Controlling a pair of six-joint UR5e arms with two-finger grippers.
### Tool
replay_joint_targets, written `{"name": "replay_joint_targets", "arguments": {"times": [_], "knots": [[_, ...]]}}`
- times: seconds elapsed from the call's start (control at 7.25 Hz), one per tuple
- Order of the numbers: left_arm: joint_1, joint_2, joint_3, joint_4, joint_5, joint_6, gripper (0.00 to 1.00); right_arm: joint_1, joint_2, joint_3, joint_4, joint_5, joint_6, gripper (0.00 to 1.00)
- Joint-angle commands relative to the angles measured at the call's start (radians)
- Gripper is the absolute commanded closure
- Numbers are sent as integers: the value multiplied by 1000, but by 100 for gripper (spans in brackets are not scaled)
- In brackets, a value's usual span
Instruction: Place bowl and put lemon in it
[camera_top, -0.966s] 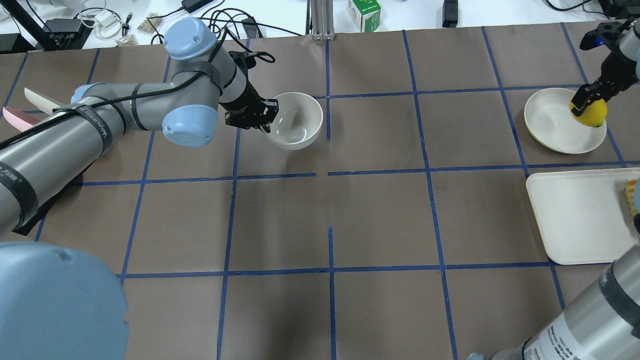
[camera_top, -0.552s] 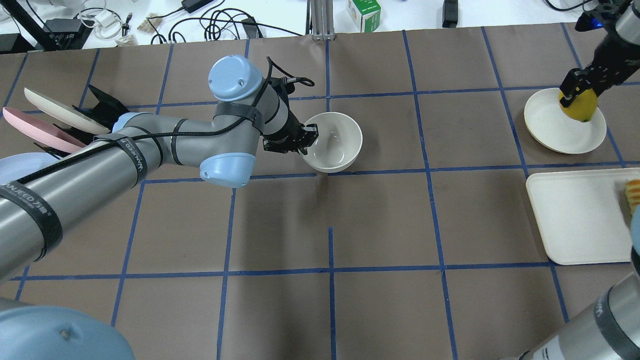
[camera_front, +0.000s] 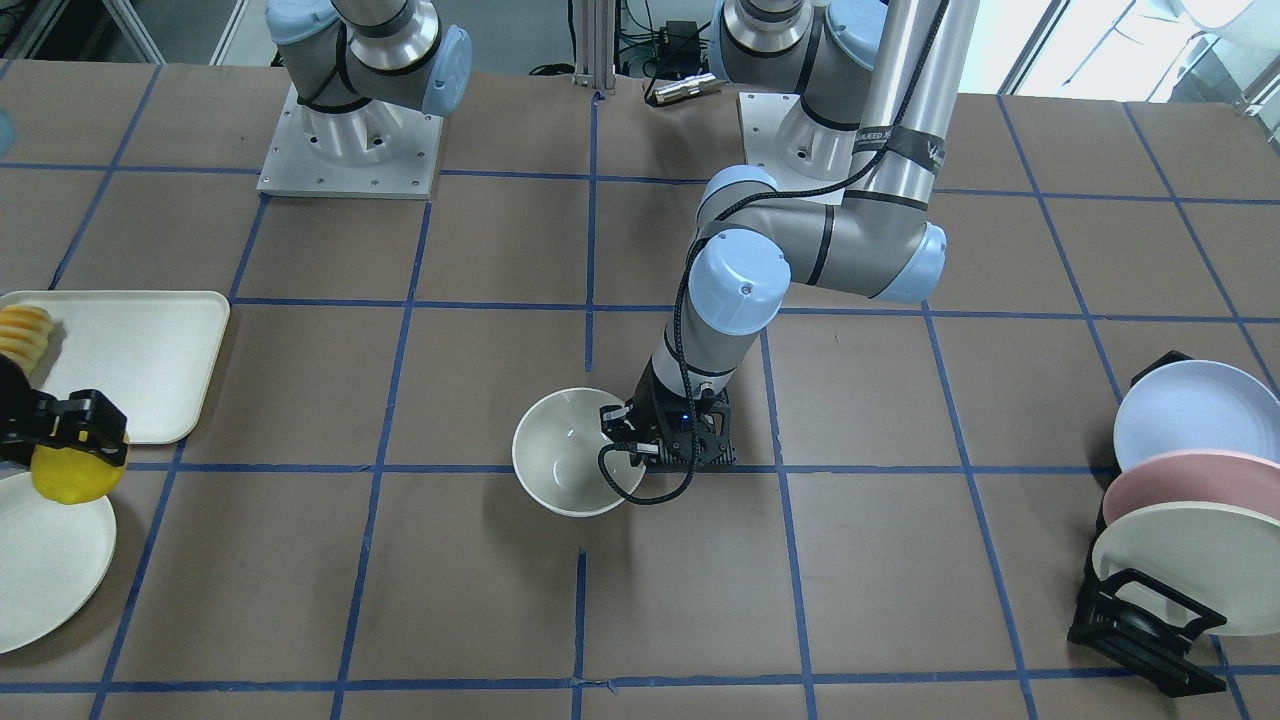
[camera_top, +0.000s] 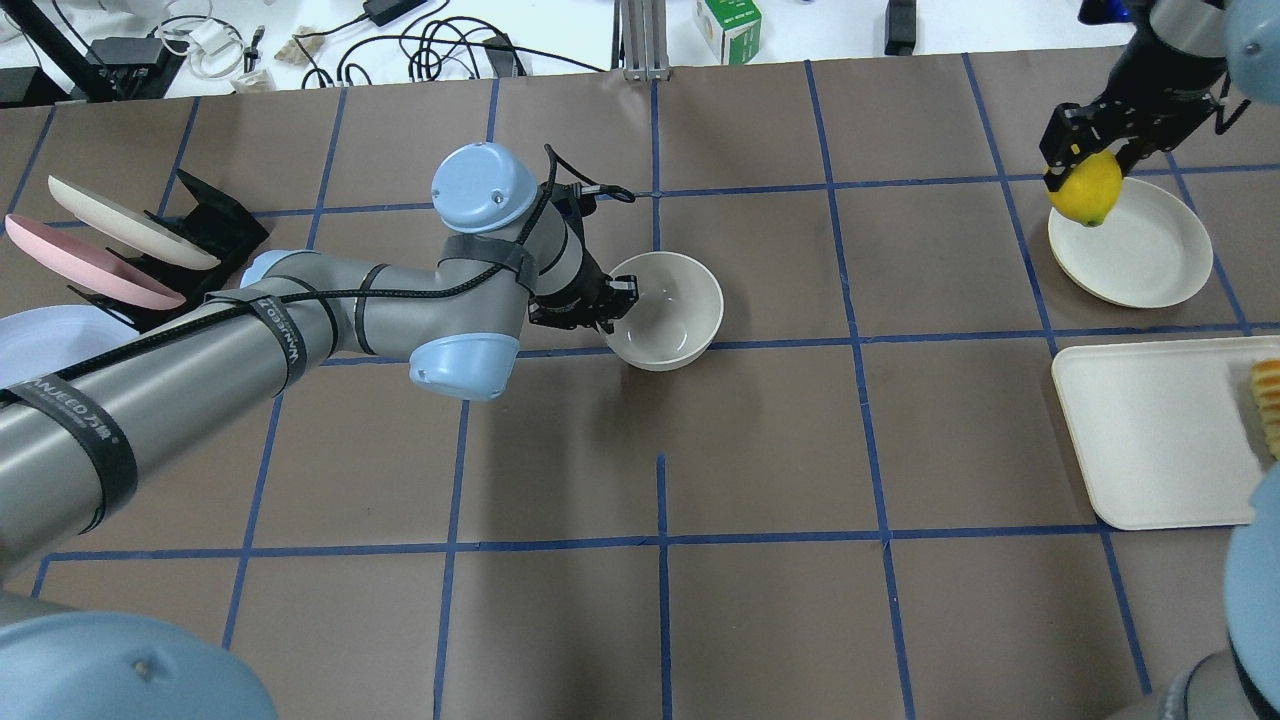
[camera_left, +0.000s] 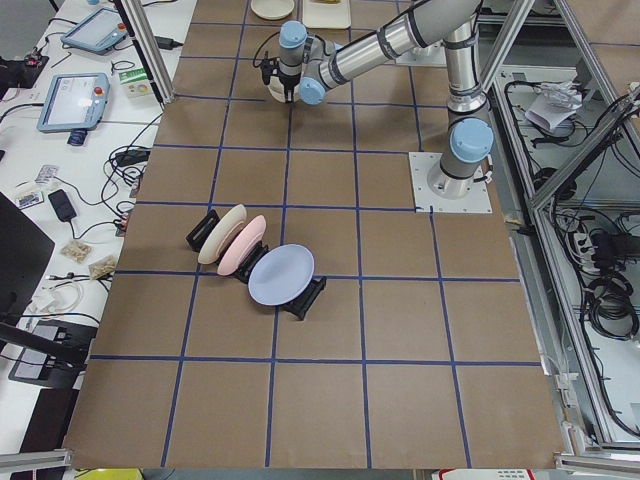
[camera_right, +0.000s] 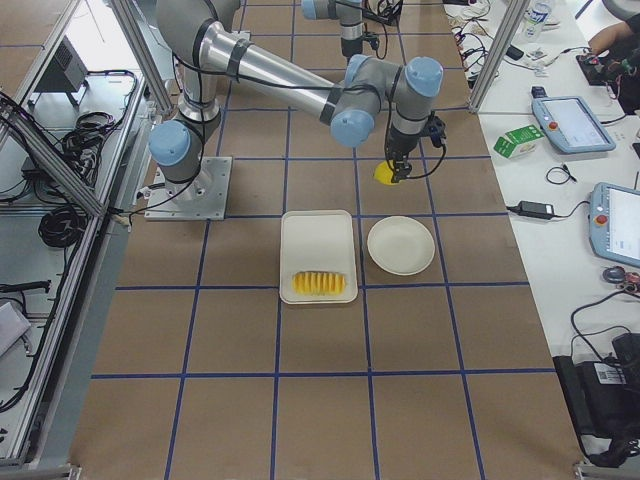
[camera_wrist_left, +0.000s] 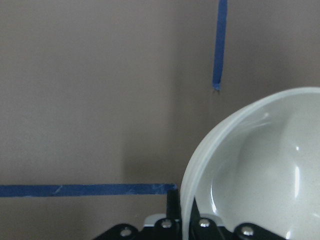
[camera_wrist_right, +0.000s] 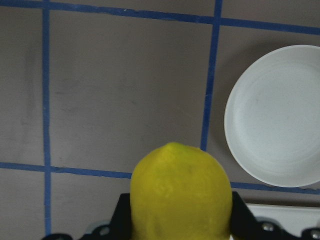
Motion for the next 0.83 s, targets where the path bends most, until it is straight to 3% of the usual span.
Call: {"name": "replay_joint_targets", "arguments": {"times": [0.0, 0.14, 0.28, 0.41, 0.55, 0.69], "knots": [[-2, 2, -24, -1, 3, 3, 100, 70, -15, 0, 17, 8, 101, 100], [2, 1, -30, -3, 39, 9, 100, 75, -24, 0, 17, 9, 112, 100], [2, -5, -27, -1, 114, 18, 47, 93, -26, 0, 18, 22, 162, 100], [2, -2, -21, 3, 110, 31, 12, 121, -32, -1, 17, 38, 202, 100], [7, 22, -10, -7, 56, 31, 1, 160, -33, -1, 17, 39, 280, 100], [11, 44, -4, -8, 16, 29, 0, 205, -33, -1, 17, 40, 351, 100]]}}
